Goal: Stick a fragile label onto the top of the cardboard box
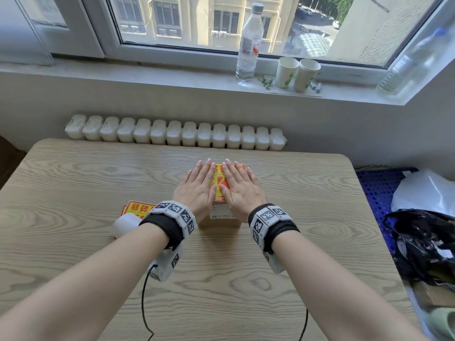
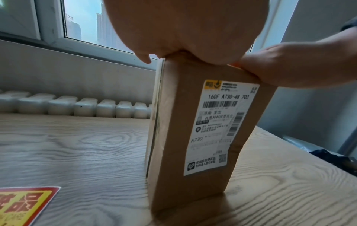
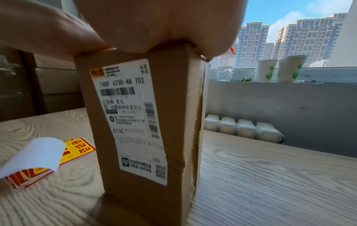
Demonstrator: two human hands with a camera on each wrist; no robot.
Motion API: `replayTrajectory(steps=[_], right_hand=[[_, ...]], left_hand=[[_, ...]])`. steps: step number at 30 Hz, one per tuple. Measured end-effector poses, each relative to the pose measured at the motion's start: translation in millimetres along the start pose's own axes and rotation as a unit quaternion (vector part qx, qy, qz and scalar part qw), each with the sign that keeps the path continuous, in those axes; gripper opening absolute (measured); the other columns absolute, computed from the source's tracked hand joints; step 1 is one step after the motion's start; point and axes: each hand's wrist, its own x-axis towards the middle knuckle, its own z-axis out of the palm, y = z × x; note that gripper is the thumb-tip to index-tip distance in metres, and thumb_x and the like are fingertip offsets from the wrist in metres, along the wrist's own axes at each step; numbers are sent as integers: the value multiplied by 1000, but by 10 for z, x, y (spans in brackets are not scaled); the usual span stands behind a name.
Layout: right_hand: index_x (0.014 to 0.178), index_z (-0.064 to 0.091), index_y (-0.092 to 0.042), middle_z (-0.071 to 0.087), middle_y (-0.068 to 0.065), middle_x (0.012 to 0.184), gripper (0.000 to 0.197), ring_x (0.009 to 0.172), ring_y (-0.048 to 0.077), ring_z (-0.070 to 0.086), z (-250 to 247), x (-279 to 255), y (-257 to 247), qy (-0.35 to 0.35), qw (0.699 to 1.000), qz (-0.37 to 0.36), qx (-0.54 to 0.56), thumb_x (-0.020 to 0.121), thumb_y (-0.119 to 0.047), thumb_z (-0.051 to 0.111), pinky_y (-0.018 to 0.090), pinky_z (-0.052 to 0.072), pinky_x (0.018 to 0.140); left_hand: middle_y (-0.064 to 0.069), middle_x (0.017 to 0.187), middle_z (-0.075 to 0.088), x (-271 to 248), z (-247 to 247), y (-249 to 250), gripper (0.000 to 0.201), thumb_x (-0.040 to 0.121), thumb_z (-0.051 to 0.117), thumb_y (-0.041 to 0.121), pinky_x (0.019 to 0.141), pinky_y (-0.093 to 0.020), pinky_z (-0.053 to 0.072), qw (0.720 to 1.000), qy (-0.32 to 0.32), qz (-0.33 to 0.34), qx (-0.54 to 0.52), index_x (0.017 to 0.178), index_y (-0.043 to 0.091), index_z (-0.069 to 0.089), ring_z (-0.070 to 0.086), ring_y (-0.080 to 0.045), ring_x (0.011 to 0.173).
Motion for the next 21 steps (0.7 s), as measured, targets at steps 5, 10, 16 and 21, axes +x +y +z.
replayTrajectory(steps=[5,10,16,21], right_hand=[[149,-4,-22,-7,-9,159,57,146,7,-10,-24,-140,76,27,998,10,52,99,-42,16,31,-8,119],[149,-4,-24,-8,-9,160,56,145,5,-12,45,-214,141,9,998,29,62,99,-42,14,33,-6,120],[149,-2,-23,-7,-10,159,55,145,4,-10,-25,-206,167,-3,990,37,134,99,-40,15,31,-4,120],[149,-1,-24,-5,-10,160,54,146,5,-5,-14,-274,236,-2,988,58,142,100,-37,17,32,0,120]], left_hand=[[6,156,-19,-76,-26,-19,60,94,3,45,123,-33,-2,999,12,39,-5,146,20,-14,-13,-10,146],[6,160,-10,-119,27,-33,59,96,9,43,122,-32,-1,999,-8,43,12,149,20,-7,-12,-9,147],[5,158,-19,-94,-65,-88,58,98,12,40,121,-31,-1,998,-40,4,-45,148,20,-11,-15,-8,146],[7,159,-16,-111,-64,-133,56,99,12,39,123,-34,2,997,-52,-6,-59,148,24,-10,-12,-9,146]])
